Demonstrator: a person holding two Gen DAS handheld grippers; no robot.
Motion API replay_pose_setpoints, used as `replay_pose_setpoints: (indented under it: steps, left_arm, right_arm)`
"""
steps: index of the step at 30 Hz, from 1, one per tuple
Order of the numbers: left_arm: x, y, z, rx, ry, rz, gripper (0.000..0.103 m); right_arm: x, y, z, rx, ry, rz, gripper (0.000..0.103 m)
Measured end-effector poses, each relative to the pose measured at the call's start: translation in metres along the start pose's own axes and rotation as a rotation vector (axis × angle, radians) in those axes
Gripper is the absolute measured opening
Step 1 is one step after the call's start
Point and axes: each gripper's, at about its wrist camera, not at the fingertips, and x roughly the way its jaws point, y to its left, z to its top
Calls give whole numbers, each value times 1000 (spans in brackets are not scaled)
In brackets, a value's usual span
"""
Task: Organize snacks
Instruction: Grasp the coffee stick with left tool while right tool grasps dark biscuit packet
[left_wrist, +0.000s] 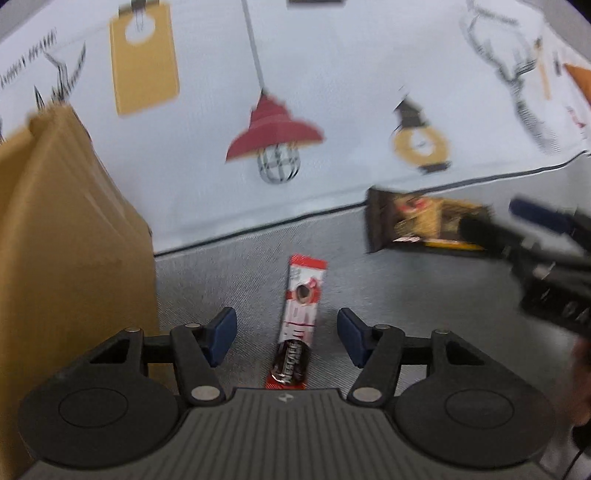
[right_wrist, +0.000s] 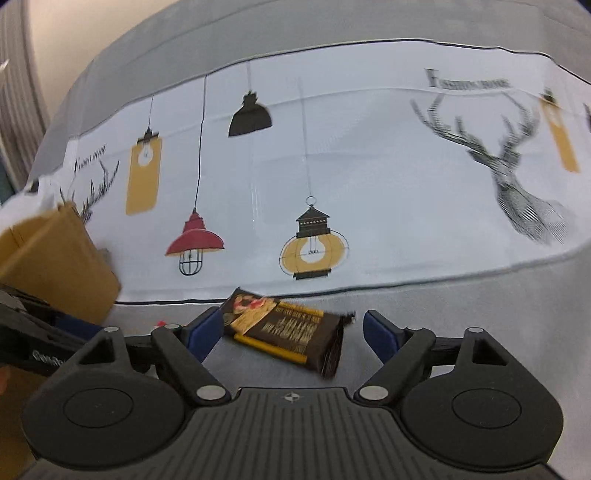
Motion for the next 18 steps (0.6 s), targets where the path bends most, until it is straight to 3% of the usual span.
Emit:
replay_pose_setpoints:
  steps: [4,8,10,11,18]
  left_arm:
    - [2,9,0,-28,-35,-45,64]
    - [-5,9,-2,-10,-32,-80,18]
    - [-10,9,-6,-14,-13,-99,18]
    - [-12,9,-8,-20,-6,-106,18]
    - [-39,-1,-42,-41,44,-142,15]
  right_arm:
    - [20,7,6,-134,-14,35,82]
    - [45,15,-7,-270,83,30,81]
    - [43,18,-13,-297,83,25,65]
    - [39,20,-12,-297,92,16,44]
    - [-2,35,-32,-247,153,-86,41]
